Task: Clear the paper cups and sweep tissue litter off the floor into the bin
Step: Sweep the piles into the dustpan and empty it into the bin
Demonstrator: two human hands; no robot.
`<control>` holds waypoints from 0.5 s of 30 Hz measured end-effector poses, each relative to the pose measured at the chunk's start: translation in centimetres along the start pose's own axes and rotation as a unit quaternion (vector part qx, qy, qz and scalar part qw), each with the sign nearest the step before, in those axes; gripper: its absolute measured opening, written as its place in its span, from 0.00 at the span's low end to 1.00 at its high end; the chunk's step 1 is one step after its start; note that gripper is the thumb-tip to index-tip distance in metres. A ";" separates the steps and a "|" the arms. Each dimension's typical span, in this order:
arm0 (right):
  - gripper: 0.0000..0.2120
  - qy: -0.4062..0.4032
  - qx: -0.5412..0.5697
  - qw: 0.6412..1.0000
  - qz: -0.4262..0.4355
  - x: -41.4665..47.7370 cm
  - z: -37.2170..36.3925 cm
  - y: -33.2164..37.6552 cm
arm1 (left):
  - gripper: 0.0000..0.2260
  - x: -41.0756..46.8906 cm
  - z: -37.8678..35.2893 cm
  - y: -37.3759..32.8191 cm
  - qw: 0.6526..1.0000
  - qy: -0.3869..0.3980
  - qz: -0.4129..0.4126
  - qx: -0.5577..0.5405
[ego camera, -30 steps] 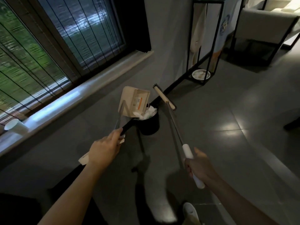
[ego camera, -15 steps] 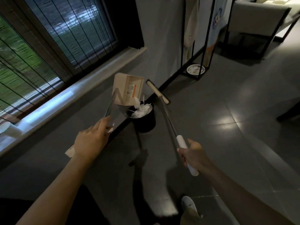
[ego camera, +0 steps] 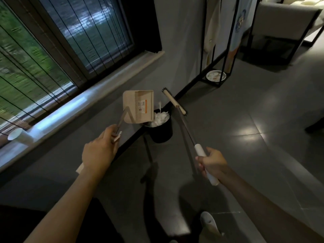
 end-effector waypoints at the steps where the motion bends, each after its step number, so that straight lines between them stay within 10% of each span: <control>1: 0.34 0.003 -0.002 1.000 0.000 -0.1 -0.3 0.3 | 0.20 0.0 0.5 0.3 1.000 -0.008 0.008 -0.008; 15: 0.23 0.028 0.012 0.999 0.042 -3.4 -2.0 8.3 | 0.15 2.4 10.6 7.3 0.941 -0.076 0.254 -0.209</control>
Point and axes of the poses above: each hand's wrist, its own x-axis towards the middle knuckle, its own z-axis out of the back of the hand, y = z × x, the point moved 6 cm from there along x, towards the middle knuckle, and after that the axes turned 1 degree about y, right-handed, at the moved point
